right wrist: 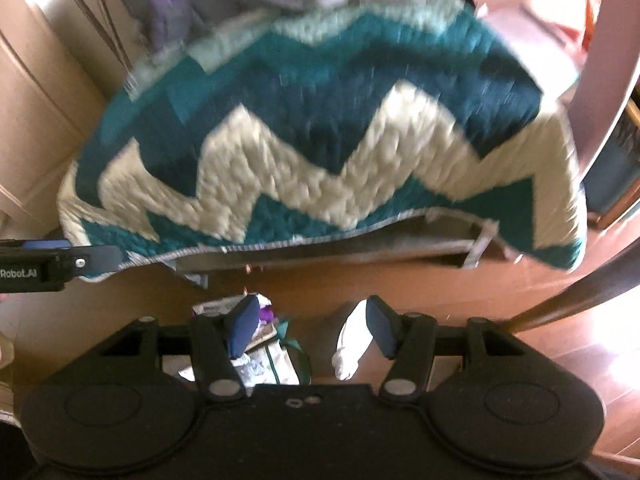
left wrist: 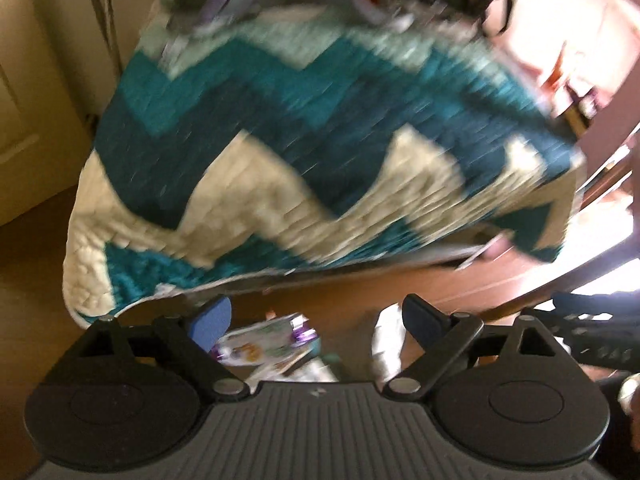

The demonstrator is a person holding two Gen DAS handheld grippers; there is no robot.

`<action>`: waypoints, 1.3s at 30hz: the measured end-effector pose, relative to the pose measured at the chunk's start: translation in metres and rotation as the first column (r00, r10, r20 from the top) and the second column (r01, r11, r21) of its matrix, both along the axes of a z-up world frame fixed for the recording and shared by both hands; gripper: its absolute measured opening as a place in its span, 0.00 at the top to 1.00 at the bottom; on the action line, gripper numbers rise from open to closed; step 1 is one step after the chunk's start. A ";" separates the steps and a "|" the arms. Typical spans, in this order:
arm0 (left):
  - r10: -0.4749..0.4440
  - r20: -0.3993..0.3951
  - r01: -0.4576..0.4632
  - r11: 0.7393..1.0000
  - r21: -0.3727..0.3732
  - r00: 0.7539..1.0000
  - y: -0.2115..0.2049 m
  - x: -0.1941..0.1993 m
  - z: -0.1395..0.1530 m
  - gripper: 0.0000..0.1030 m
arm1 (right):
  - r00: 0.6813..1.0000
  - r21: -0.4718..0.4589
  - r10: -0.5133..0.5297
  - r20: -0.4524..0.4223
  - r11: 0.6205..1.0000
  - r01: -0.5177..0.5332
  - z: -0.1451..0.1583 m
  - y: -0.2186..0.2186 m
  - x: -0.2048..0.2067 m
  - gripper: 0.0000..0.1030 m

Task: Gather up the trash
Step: 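Move both open tools back to the trash under the stool, then grasp the white-and-purple snack wrapper with the left tool while the right tool grasps the white tissue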

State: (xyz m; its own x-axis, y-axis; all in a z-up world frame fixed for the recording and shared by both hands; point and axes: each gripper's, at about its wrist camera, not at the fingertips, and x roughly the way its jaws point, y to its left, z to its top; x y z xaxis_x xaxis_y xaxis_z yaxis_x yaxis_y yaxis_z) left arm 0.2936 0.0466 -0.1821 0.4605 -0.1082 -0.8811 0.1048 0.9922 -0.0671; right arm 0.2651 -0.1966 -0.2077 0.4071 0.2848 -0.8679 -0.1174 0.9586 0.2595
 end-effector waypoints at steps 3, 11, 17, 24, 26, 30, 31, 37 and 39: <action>-0.020 -0.051 0.022 0.999 0.035 0.999 0.015 0.014 -0.036 0.10 | 0.998 -0.017 -0.006 -0.065 1.000 0.005 -0.037 0.011 0.012 0.43; -0.109 -0.135 0.119 0.991 0.068 0.985 0.013 0.044 -0.133 0.10 | 0.972 -0.070 -0.071 -0.222 0.996 0.057 -0.145 0.026 0.048 0.43; -0.067 -0.191 0.079 0.995 0.058 0.979 0.007 0.059 -0.197 0.10 | 0.943 -0.093 -0.116 -0.311 0.992 0.091 -0.220 0.035 0.065 0.43; 0.172 -0.288 -0.163 0.985 0.055 0.942 0.012 0.077 -0.253 0.10 | 0.917 -0.090 -0.116 -0.381 0.992 0.088 -0.276 0.044 0.069 0.43; 0.231 -0.273 -0.211 0.972 0.100 0.934 0.009 0.080 -0.263 0.10 | 0.916 -0.097 -0.099 -0.388 0.993 0.066 -0.288 0.049 0.069 0.43; 0.282 -0.282 -0.256 0.958 0.128 0.917 -0.001 0.090 -0.288 0.10 | 0.915 -0.092 -0.048 -0.400 0.996 0.012 -0.302 0.055 0.066 0.43; 0.296 -0.292 -0.268 0.954 0.133 0.910 -0.003 0.094 -0.298 0.10 | 0.917 -0.097 -0.035 -0.397 0.995 -0.004 -0.306 0.056 0.065 0.43; 0.349 -0.310 -0.316 0.936 0.155 0.884 -0.019 0.105 -0.326 0.10 | 0.911 -0.128 -0.070 -0.407 0.992 0.019 -0.323 0.055 0.068 0.43; 0.356 -0.314 -0.316 0.933 0.172 0.880 -0.024 0.108 -0.334 0.10 | 0.906 -0.143 -0.073 -0.418 0.990 0.014 -0.330 0.055 0.070 0.43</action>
